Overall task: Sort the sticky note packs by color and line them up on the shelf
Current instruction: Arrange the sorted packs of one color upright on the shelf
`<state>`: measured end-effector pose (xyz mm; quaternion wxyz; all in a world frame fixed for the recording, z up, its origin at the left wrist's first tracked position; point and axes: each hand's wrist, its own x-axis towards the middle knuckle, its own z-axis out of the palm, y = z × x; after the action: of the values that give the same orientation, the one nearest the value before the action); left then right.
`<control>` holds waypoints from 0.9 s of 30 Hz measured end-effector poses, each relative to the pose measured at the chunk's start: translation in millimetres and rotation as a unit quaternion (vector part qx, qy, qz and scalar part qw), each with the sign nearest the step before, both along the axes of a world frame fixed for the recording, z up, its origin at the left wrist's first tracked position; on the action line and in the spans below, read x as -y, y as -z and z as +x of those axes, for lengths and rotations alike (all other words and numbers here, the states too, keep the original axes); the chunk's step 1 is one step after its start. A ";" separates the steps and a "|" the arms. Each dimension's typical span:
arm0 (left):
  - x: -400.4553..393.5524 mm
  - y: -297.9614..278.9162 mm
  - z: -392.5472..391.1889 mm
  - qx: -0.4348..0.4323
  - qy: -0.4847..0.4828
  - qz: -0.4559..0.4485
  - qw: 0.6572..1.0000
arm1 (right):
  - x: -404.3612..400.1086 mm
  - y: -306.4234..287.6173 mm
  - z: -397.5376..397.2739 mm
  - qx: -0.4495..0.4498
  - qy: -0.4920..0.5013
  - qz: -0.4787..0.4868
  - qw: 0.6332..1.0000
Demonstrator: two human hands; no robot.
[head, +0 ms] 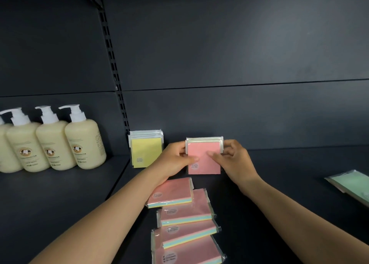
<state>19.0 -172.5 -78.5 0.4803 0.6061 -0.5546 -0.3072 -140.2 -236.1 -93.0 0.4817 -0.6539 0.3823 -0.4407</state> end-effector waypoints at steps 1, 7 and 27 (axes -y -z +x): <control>0.1 0.7 0.4 0.014 -0.025 -0.011 1.000 | 0.4 1.0 1.1 -0.016 -0.002 -0.018 1.000; 8.3 4.4 6.8 0.071 -0.135 -0.036 0.988 | 7.2 3.3 18.5 -0.061 0.008 -0.078 0.995; 25.0 4.2 8.2 0.147 -0.239 -0.010 0.960 | 26.1 5.2 35.8 -0.061 0.041 -0.067 0.995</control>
<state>27.2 -197.5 -82.7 0.4593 0.7546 -0.4609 -0.0851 -104.4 -262.2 -98.3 0.3941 -0.6943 0.4072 -0.4437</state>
